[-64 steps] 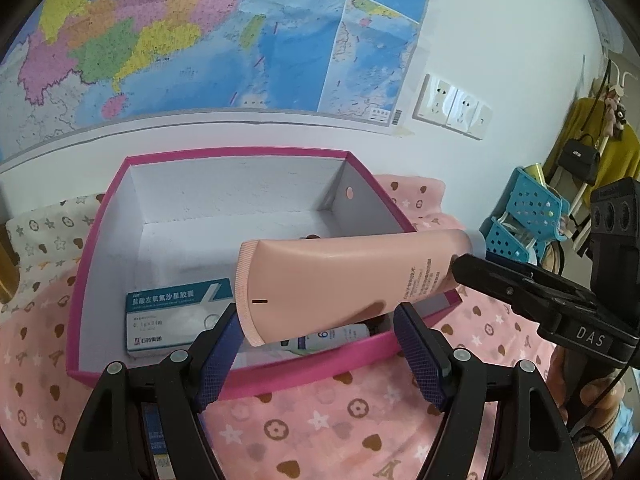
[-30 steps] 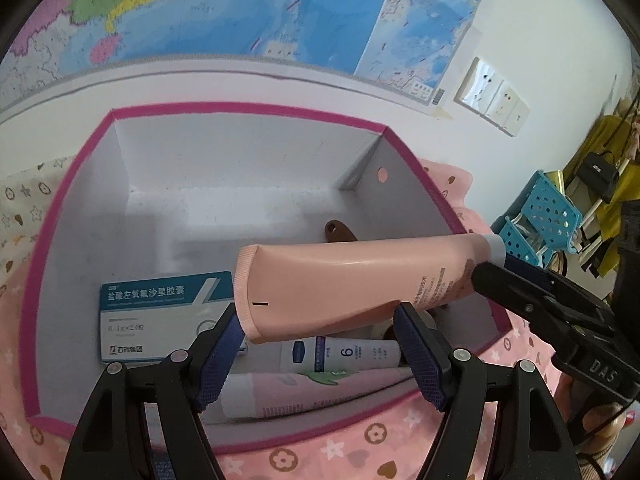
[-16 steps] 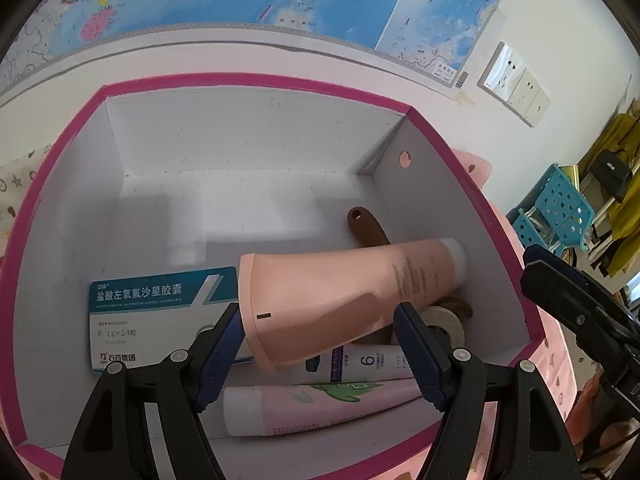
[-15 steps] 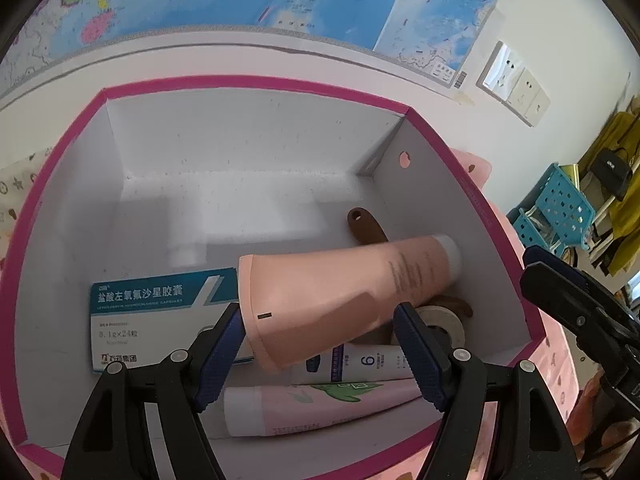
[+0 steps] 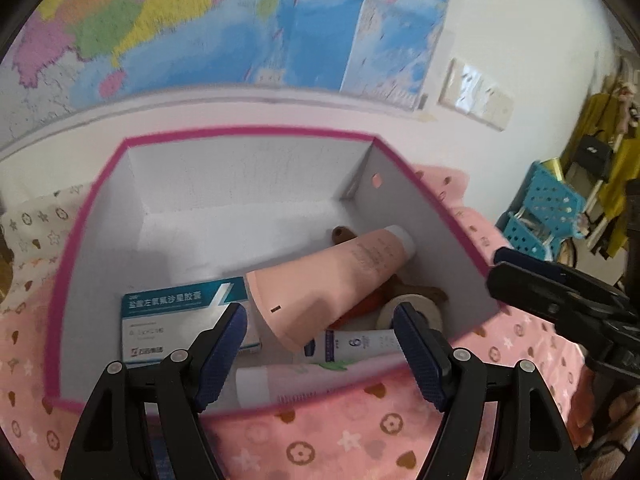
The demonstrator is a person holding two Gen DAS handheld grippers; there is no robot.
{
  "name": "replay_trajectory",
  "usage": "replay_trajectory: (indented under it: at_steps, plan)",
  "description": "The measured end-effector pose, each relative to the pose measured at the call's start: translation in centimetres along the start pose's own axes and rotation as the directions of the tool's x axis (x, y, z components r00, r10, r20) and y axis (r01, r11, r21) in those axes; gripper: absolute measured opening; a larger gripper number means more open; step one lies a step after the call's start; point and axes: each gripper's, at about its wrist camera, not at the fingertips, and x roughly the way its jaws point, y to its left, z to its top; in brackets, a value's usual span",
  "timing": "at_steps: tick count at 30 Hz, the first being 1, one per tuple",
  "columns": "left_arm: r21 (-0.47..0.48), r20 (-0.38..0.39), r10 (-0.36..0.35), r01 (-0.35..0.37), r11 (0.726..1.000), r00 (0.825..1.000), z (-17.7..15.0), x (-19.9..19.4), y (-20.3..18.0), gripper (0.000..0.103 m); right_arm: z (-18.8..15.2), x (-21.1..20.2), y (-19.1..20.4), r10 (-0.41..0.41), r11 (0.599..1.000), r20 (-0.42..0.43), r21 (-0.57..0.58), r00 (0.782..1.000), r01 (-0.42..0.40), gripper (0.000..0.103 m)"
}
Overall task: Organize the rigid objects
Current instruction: 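Lower the pink bottle into the magenta box and open the right gripper, then move the right gripper to the blue-and-white medicine box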
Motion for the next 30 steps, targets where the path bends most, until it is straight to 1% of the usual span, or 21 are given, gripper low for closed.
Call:
replay_trajectory:
  at_steps: [2, 8, 12, 14, 16, 21, 27, 30]
  plan:
    - [0.009, 0.022, 0.001, -0.001, 1.000, 1.000, -0.4, -1.2, -0.2, 0.077, -0.2, -0.5, 0.5, 0.025, 1.000, 0.011, -0.011, 1.000, -0.025, 0.054]
    - [0.030, 0.073, 0.059, -0.062, 0.998, 0.996, -1.9, -4.3, -0.5, 0.078, -1.2, -1.8, 2.0, 0.100, 0.994, 0.026, -0.041, 0.995, -0.099, 0.054]
    - [0.020, 0.085, 0.084, -0.086, 0.996, 0.993, -3.0, -6.0, -0.2, 0.078, -2.0, -2.0, 3.0, 0.129, 0.990, 0.018, -0.062, 0.991, -0.128, 0.056]
    - [0.022, 0.089, 0.107, -0.110, 0.994, 0.990, -3.7, -6.8, 0.1, 0.078, -2.5, -2.1, 3.5, 0.146, 0.987, 0.012, -0.069, 0.989, -0.145, 0.057]
    - [0.017, 0.089, 0.112, -0.114, 0.993, 0.990, -4.2, -7.3, 0.3, 0.078, -3.0, -2.0, 4.0, 0.161, 0.984, 0.002, -0.079, 0.987, -0.161, 0.059]
    - [-0.007, 0.093, 0.135, -0.135, 0.991, 0.986, -5.3, -8.4, 1.3, 0.078, -4.1, -1.0, 5.4, 0.193, 0.976, -0.038, -0.090, 0.980, -0.196, 0.060]
    - [-0.053, 0.080, 0.188, -0.184, 0.981, 0.979, -7.1, -9.5, 3.7, 0.078, -5.7, 0.7, 6.6, 0.225, 0.969, -0.101, -0.082, 0.969, -0.234, 0.060]
    - [-0.077, 0.063, 0.228, -0.223, 0.972, 0.972, -8.2, -9.9, 5.2, 0.078, -6.5, 1.8, 7.2, 0.236, 0.966, -0.134, -0.078, 0.962, -0.247, 0.060]
